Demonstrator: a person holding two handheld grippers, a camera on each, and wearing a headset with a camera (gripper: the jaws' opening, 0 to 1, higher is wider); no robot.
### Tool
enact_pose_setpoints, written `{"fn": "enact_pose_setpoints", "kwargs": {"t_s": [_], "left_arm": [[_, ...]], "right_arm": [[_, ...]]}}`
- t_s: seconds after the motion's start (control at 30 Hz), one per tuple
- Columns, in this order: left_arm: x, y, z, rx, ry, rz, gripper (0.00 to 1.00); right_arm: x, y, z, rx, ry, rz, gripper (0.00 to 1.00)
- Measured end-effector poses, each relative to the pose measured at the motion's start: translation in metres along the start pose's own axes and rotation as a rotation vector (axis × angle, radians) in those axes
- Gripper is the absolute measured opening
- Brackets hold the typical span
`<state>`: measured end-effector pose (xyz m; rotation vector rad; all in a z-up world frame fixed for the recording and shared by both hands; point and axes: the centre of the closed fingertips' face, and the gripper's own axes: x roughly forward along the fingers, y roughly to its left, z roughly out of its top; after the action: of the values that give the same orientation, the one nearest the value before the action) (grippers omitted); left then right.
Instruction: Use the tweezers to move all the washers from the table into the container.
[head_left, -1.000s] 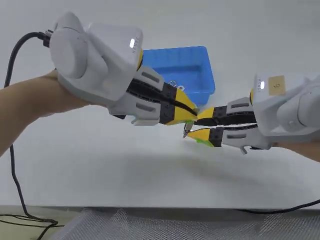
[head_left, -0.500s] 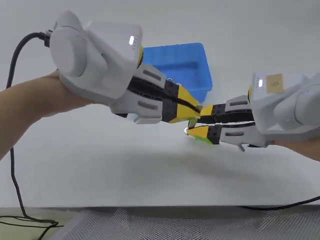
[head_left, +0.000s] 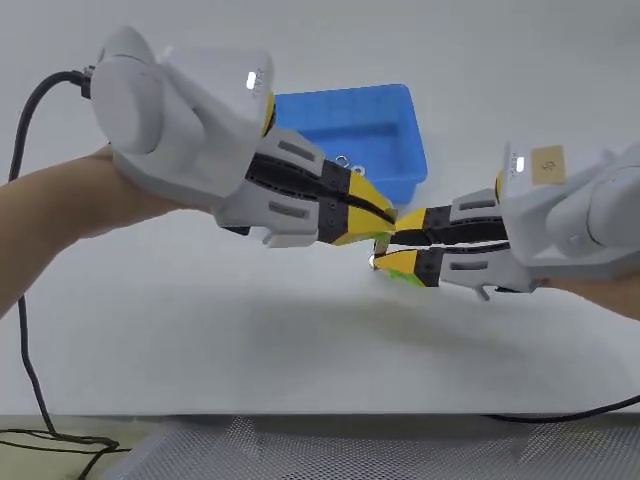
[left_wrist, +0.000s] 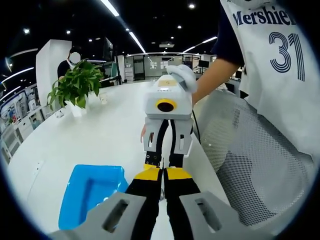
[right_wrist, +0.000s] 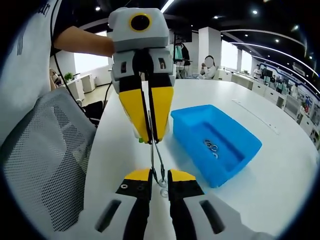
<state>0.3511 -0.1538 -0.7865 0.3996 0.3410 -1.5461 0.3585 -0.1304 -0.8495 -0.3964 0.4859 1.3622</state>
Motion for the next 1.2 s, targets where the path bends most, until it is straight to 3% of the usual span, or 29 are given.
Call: {"fn": "enact_pose_setpoints", "kwargs": {"t_s": [0.43, 1.07, 1.2], "left_arm": [[-0.0049, -0.0018, -0.0028, -0.034, -0.029, 0.014, 0.05], [-0.0055, -0.0035, -0.003, -0.044, -0.034, 0.013, 0.05], [-0.0057, -0.0061, -0.0031, -0.051, -0.032, 0.002, 0.05]], "right_arm": [[0.0082, 0.005, -0.0012, -0.006, 0.009, 0.01, 0.13], [0.008, 0.0071, -0.0023, -0.003, 0.008, 0.014, 0.11], [0.0094, 0.008, -0.0089, -0.017, 0.039, 0.021, 0.11]]}}
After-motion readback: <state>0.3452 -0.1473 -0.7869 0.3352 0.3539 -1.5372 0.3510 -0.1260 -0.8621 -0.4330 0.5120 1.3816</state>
